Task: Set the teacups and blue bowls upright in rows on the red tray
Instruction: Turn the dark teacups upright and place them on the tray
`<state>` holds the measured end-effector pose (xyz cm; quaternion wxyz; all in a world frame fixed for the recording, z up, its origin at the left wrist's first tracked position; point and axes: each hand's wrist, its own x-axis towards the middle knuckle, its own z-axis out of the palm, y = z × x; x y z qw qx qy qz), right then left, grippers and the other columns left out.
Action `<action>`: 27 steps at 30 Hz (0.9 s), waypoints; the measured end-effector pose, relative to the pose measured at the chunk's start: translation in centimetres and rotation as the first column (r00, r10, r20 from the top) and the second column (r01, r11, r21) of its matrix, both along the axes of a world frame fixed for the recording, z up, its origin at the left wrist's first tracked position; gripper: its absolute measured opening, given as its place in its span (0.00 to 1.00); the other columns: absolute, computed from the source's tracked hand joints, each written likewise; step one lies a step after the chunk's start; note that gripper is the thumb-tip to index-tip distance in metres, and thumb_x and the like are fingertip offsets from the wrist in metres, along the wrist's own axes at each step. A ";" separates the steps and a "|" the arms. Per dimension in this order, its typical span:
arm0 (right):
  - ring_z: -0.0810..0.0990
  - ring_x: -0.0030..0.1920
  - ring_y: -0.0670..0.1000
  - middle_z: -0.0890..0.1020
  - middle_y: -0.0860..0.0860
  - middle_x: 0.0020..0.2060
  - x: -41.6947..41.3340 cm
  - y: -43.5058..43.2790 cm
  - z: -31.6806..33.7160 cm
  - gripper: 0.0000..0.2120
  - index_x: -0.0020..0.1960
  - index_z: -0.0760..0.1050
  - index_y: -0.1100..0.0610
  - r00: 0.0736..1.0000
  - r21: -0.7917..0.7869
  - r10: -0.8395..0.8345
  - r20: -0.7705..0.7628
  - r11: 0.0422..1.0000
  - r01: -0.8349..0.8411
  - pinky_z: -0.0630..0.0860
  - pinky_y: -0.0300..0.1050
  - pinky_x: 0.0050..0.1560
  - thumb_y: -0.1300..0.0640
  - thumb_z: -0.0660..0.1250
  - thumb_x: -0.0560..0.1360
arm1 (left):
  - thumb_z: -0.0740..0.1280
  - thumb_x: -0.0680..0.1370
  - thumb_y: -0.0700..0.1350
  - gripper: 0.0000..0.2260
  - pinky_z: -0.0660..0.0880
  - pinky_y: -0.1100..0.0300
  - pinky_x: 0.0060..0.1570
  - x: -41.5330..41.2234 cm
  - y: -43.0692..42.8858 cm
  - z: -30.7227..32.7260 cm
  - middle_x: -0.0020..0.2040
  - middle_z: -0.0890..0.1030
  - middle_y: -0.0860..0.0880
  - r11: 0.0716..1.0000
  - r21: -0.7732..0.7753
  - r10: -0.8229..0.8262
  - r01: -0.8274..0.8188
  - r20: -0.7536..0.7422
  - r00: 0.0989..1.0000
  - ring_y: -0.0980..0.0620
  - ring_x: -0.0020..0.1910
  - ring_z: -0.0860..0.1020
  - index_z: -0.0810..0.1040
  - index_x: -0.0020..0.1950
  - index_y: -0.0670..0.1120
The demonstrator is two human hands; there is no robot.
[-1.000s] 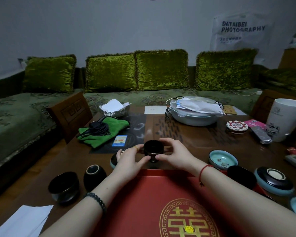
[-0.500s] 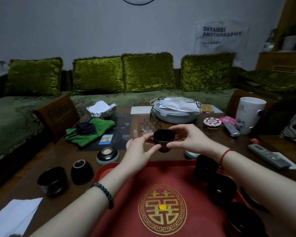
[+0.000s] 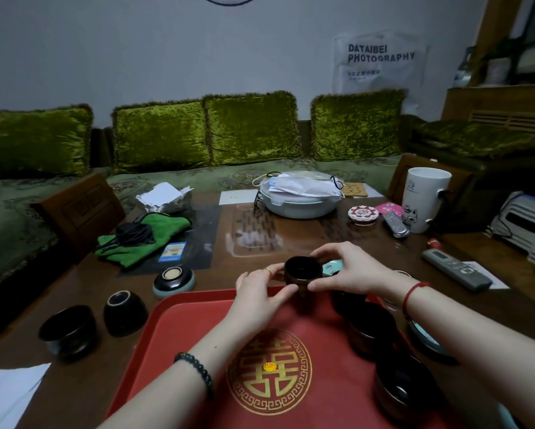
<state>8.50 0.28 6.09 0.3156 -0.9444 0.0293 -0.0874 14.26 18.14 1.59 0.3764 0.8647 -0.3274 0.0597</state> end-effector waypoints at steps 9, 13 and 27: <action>0.73 0.60 0.47 0.80 0.44 0.55 -0.1 -0.3 -1.3 0.23 0.54 0.75 0.48 0.996 -0.189 -0.028 -0.085 0.982 0.012 0.53 0.62 0.70 0.44 0.75 0.61 | 0.66 0.74 0.54 0.19 0.59 0.48 0.69 -0.2 -0.3 -1.9 0.61 0.78 0.54 0.998 0.047 -0.026 0.028 -0.037 0.999 0.54 0.63 0.72 0.71 0.64 0.53; 0.71 0.61 0.47 0.79 0.45 0.53 0.0 -0.5 -1.7 0.23 0.53 0.75 0.48 0.994 -0.214 -0.033 -0.107 0.977 0.010 0.47 0.64 0.71 0.43 0.75 0.61 | 0.66 0.73 0.53 0.19 0.61 0.48 0.68 -0.4 -0.5 -2.5 0.59 0.79 0.54 0.999 0.037 -0.034 0.036 -0.050 0.998 0.54 0.62 0.73 0.72 0.63 0.52; 0.63 0.70 0.50 0.69 0.48 0.67 -0.8 -0.8 -2.0 0.35 0.65 0.66 0.48 0.987 -0.258 -0.026 -0.160 0.966 -0.017 0.51 0.62 0.72 0.43 0.74 0.62 | 0.67 0.72 0.54 0.26 0.61 0.49 0.69 -0.9 -0.3 -2.4 0.64 0.76 0.52 0.995 0.066 -0.063 0.069 -0.090 0.994 0.53 0.66 0.70 0.65 0.68 0.51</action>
